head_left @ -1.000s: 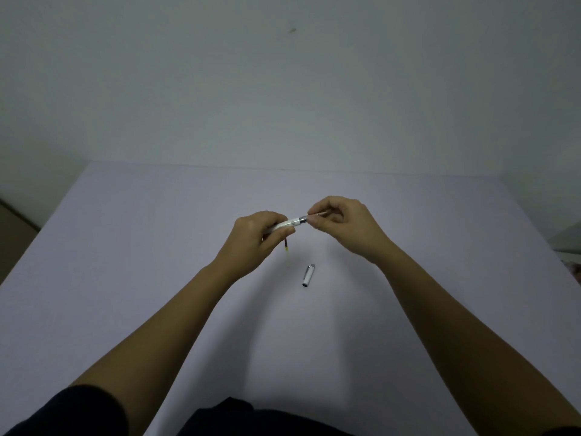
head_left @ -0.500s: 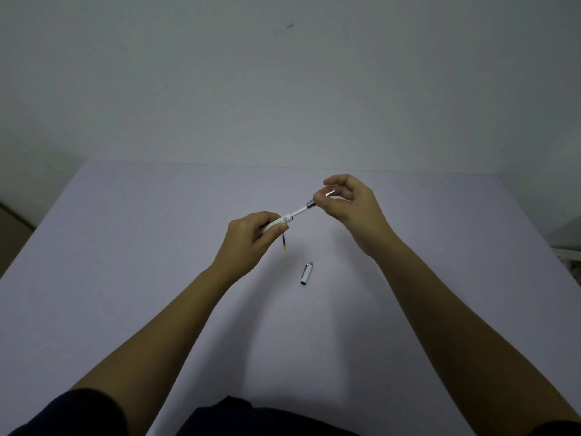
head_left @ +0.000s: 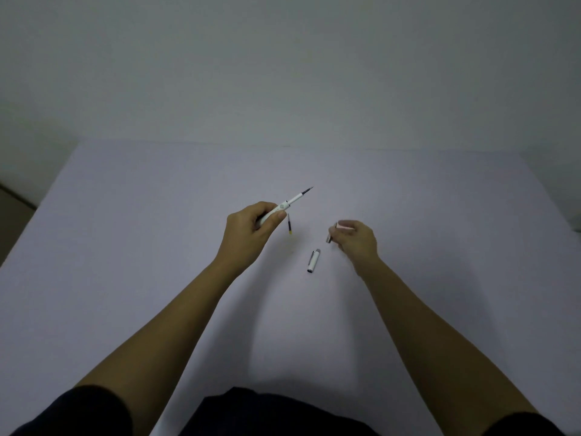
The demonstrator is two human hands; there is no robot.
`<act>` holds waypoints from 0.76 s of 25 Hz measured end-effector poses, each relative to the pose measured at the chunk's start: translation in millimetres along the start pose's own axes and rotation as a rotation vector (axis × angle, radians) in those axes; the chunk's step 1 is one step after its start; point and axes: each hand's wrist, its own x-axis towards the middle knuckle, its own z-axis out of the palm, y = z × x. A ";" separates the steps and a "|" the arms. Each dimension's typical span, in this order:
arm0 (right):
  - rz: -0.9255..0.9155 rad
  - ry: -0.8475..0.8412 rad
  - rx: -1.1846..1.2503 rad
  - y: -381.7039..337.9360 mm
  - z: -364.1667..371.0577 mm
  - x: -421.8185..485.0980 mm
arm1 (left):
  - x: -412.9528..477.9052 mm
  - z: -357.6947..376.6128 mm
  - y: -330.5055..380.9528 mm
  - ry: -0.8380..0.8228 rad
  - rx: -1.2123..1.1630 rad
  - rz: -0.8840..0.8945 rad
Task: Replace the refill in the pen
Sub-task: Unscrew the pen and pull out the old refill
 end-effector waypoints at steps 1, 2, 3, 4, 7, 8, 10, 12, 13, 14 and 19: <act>0.007 0.011 -0.081 15.9 4.0 -1.8 | -1.2 2.1 -2.7 -0.008 -0.002 -0.016; 0.011 0.015 -0.158 28.3 7.9 -3.0 | -0.5 4.3 -5.3 -0.023 0.007 -0.026; 0.047 0.019 -0.236 43.6 16.9 4.9 | 6.2 10.4 -16.3 -0.039 0.011 -0.067; 0.095 0.024 -0.294 59.4 26.4 12.2 | 11.9 17.5 -29.2 -0.043 0.019 -0.118; 0.100 0.052 -0.323 72.7 28.8 7.7 | 10.8 18.4 -25.3 -0.048 -0.019 -0.138; 0.108 0.063 -0.312 71.2 29.4 9.8 | 13.3 18.6 -25.0 -0.044 -0.022 -0.120; 0.114 0.043 -0.285 70.8 30.8 11.5 | 16.6 18.6 -22.2 -0.047 -0.027 -0.116; 0.112 0.041 -0.273 71.9 32.6 11.6 | 18.0 18.7 -23.7 -0.040 -0.020 -0.118; 0.107 0.042 -0.270 72.0 33.3 11.6 | 18.1 18.5 -23.6 -0.035 -0.025 -0.129; 0.108 0.039 -0.260 71.7 33.3 12.5 | 18.4 18.2 -23.7 -0.032 -0.030 -0.135; 0.025 0.140 -0.220 48.9 34.4 7.8 | 18.9 20.9 -26.0 -0.032 -0.027 -0.136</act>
